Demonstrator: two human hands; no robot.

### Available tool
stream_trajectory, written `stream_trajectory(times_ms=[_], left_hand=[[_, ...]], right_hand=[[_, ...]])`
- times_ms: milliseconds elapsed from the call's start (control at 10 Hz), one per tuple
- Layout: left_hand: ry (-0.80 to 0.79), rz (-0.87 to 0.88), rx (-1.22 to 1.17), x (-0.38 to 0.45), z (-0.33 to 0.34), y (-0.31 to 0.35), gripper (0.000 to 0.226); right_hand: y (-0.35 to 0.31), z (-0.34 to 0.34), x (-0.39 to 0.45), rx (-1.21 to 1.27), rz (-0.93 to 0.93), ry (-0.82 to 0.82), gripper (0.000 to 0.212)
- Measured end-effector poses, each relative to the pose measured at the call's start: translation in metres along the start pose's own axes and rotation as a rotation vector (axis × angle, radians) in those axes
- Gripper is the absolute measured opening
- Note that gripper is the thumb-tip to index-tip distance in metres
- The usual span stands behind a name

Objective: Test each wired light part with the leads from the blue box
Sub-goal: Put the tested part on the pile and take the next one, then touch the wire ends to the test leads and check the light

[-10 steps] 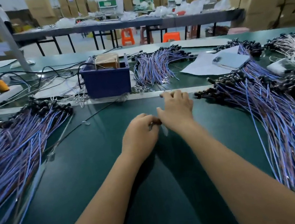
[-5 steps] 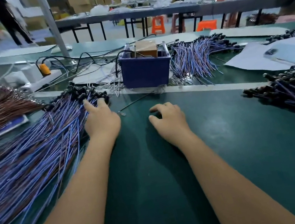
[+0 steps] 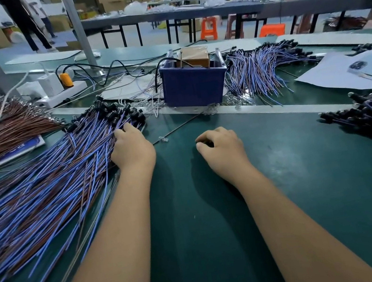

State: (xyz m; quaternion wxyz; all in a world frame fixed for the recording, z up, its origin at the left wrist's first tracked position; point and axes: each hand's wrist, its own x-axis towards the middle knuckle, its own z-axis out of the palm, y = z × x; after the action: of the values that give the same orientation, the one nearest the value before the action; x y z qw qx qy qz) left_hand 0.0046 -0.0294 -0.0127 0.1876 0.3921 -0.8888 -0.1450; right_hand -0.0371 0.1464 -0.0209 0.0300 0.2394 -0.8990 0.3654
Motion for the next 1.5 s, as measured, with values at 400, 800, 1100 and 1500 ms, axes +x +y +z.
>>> stream_trajectory(times_ms=[400, 800, 1100, 1500], left_hand=[[0.317, 0.192, -0.183, 0.0, -0.004, -0.007, 0.022], [0.191, 0.134, 0.081, 0.0, -0.004, -0.017, 0.031], [0.244, 0.081, 0.079, 0.001, -0.007, -0.02, 0.052], [0.426, 0.246, -0.205, -0.007, -0.015, -0.006, 0.018]], right_hand=[[0.001, 0.001, 0.001, 0.021, -0.003, 0.003, 0.019], [0.001, 0.001, 0.001, 0.019, -0.005, 0.002, 0.019], [0.001, 0.0, 0.0, 0.003, -0.001, -0.01, 0.021], [0.002, 0.002, 0.002, 0.063, -0.007, 0.021, 0.02]])
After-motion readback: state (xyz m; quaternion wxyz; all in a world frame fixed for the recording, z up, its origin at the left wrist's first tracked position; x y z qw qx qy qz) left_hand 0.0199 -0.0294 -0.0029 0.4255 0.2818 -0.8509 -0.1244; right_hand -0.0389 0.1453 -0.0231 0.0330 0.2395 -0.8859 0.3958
